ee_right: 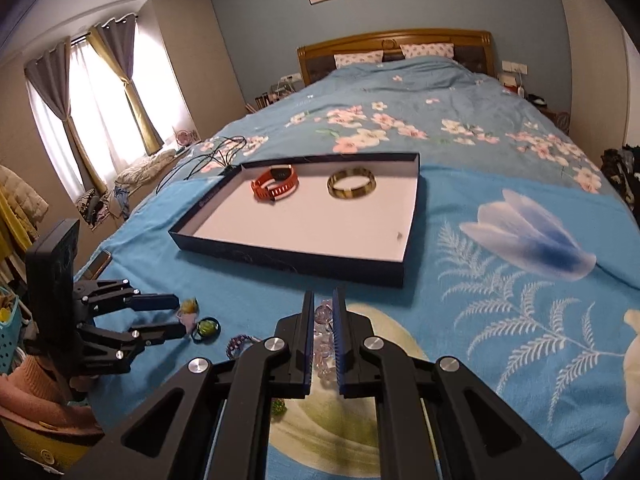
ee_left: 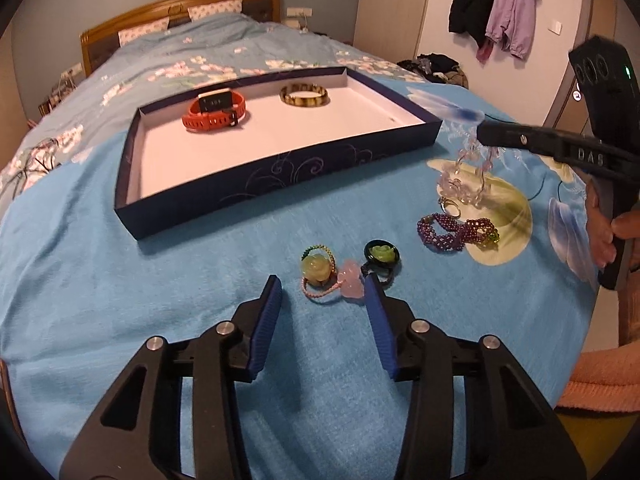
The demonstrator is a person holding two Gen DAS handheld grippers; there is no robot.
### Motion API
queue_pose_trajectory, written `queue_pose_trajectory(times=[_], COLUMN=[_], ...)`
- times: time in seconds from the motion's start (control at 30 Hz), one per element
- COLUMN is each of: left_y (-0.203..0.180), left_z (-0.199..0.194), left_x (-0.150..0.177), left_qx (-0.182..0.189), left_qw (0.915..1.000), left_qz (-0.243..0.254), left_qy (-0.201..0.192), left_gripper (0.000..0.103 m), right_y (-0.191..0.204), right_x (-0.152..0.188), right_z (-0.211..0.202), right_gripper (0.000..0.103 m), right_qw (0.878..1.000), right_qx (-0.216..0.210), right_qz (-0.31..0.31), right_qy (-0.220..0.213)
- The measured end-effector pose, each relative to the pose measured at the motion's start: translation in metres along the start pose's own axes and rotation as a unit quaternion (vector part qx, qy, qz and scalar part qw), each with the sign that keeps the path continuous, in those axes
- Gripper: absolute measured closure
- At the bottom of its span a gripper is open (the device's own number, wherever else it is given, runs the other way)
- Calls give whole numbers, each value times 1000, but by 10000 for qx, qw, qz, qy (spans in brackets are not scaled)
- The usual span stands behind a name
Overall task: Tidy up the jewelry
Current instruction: 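Close the right tool on the crystal bead bracelet while the left tool reaches the small rings, then grasp the small pink ring pendant with the left tool while the right tool lifts the crystal bracelet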
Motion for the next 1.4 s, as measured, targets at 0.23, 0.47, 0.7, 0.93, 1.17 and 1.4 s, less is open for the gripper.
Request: queue_pose_trajectory(times=[0.23, 0.47, 0.7, 0.93, 1.17, 1.4], left_y=[8, 6, 13, 36, 19, 13], left_z=[0, 11, 4, -27, -21, 5], left_x=[-17, -25, -28, -39, -22, -15], left_qx=[152, 287, 449, 356, 580, 664], left_qw=[9998, 9996, 9984, 9955, 9972, 9972], left_qz=[-80, -19, -301, -637, -326, -345], left_qy=[-122, 40, -139, -606, -347, 24], left_gripper=[61, 90, 102, 102, 81, 85], right_y=[0, -1, -1, -2, -4, -1], right_x=[11, 15, 14, 12, 14, 17], right_z=[8, 12, 11, 8, 9, 12], right_gripper=[96, 96, 96, 96, 96, 95], right_qw=[9999, 9997, 9998, 9999, 9997, 9996], right_qx=[11, -15, -62, -90, -101, -122], right_qz=[-16, 2, 14, 26, 91, 82], right_qy=[162, 229, 187, 141, 180, 232])
Point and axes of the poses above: each gripper's, at about its wrist camera, not at the fingertips, and z roughly the way its jaws point, y to its left, x to its underside, the point moved 6 cm from there along z, roughly the way its jaws point, and after that the axes turned 7 degrees about x, right-handed, at the moved point
